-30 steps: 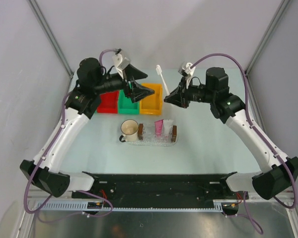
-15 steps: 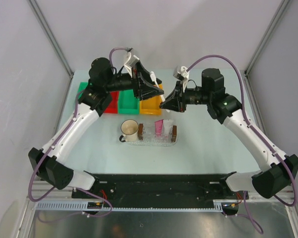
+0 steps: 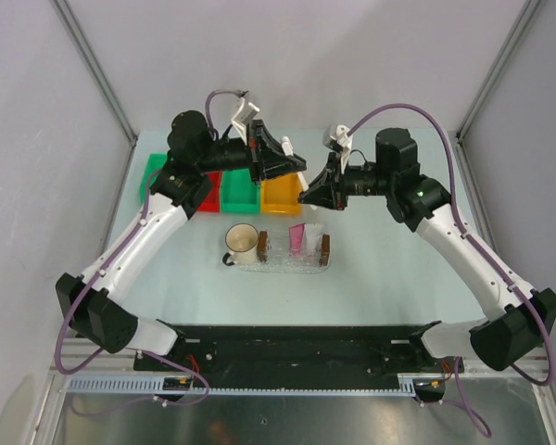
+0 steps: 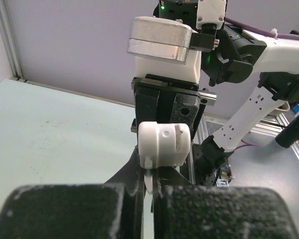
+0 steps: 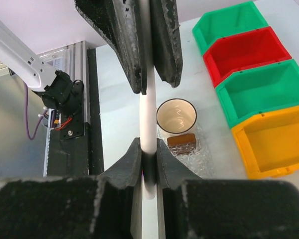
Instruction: Prepare toiletry sets of a toothbrush and toothpaste on the tray
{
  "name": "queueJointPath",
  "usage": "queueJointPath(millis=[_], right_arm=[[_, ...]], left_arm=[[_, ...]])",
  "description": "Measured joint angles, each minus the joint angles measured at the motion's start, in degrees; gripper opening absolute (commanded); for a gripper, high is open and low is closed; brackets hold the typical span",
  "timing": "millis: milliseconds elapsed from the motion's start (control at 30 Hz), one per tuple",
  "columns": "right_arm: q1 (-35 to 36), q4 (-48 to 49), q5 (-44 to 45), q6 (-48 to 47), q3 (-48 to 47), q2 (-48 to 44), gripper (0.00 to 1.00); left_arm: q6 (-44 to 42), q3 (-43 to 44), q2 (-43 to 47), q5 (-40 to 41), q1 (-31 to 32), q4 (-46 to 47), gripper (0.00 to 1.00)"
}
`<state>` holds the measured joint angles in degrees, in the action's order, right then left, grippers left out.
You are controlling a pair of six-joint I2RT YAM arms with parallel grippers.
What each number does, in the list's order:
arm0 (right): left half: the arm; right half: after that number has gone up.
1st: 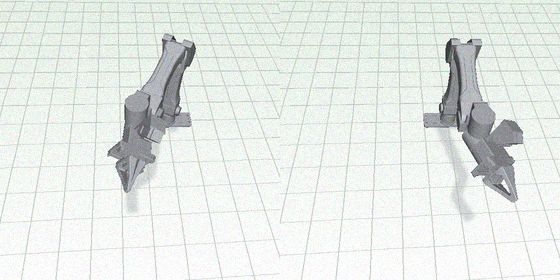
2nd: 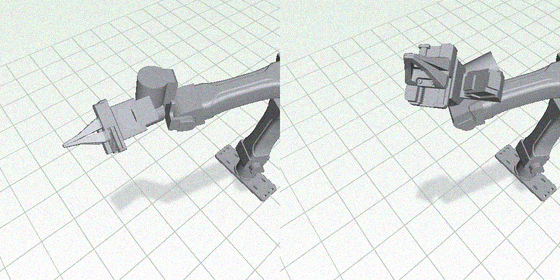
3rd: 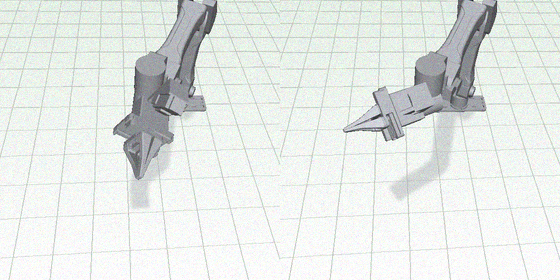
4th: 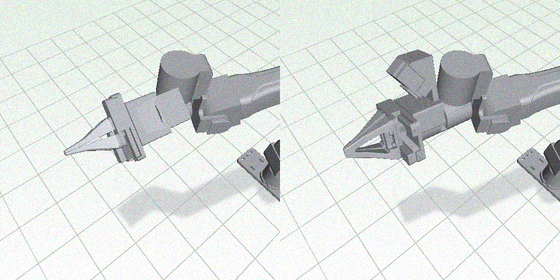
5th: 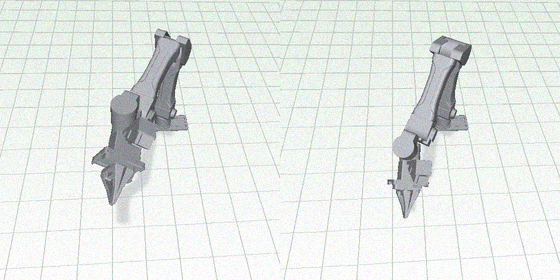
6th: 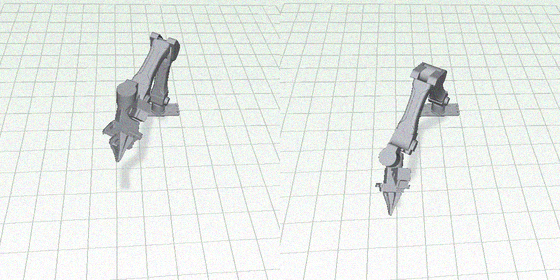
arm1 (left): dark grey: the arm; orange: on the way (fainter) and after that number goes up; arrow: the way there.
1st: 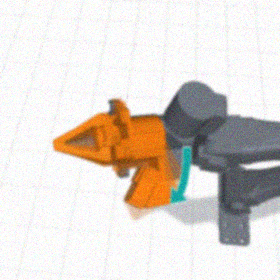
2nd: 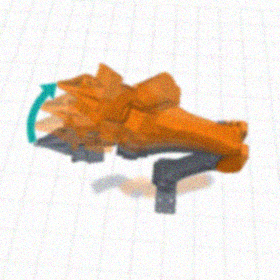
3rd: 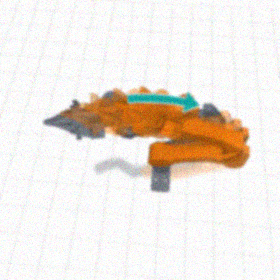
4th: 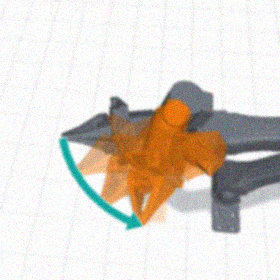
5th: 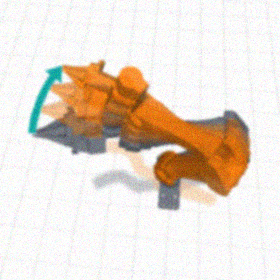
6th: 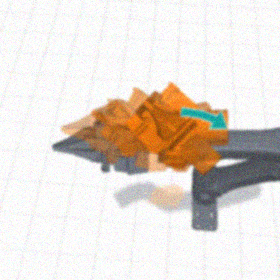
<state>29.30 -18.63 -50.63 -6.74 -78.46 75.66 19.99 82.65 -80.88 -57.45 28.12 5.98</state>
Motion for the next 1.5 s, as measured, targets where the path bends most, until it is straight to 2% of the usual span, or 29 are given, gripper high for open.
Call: queueJointPath(millis=[33, 67, 100, 133, 233, 333, 600, 900, 1067, 1500], right_arm=[[0.0, -0.02, 0.04, -0.13, 0.0, 0.0, 0.08], [0.02, 0.0, 0.17, -0.22, 0.0, 0.0, 0.23], [0.02, 0.0, 0.28, -0.33, 0.0, 0.04, 0.29], [0.04, -0.04, 0.46, -0.44, 0.0, 0.04, 0.43], [0.22, -0.17, 1.01, -0.07, 0.0, 0.07, 0.62], [0.37, -0.48, 2.1, -0.52, 0.0, 0.07, 0.65], [-0.81, -4.28, 7.89, -4.52, 0.0, -0.02, 0.66], [-13.9, -5.84, 9.64, -5.92, 0.35, -0.28, 0.65], [-18.53, -4.66, 9.66, -5.95, 3.54, -1.53, 0.65], [-21.35, -3.1, 9.2, -6.84, 7.98, -1.84, 0.65]], left_arm=[[0.13, -0.13, 0.04, 0.02, 0.0, 0.17, 0.0], [0.15, -0.22, 0.09, 0.02, 0.0, 0.26, 0.0], [0.15, -0.31, 0.13, 0.0, 0.0, 0.31, 0.0], [0.15, -0.39, 0.17, 0.04, -0.02, 0.35, 0.0], [-0.11, -0.61, 0.2, 0.22, -0.11, 0.35, 0.0], [-0.72, -1.03, 0.2, 0.28, -0.76, 0.26, 0.0], [-8.85, -5.2, 3.78, 3.54, -5.62, -4.76, 0.0], [-21.62, -16.72, 13.25, 12.13, -7.19, -10.36, 0.0], [-25.46, -22.75, 13.27, 15.52, -7.19, -11.13, 0.0], [-27.54, -29.73, 8.79, 16.81, -6.69, -5.53, 0.0]])
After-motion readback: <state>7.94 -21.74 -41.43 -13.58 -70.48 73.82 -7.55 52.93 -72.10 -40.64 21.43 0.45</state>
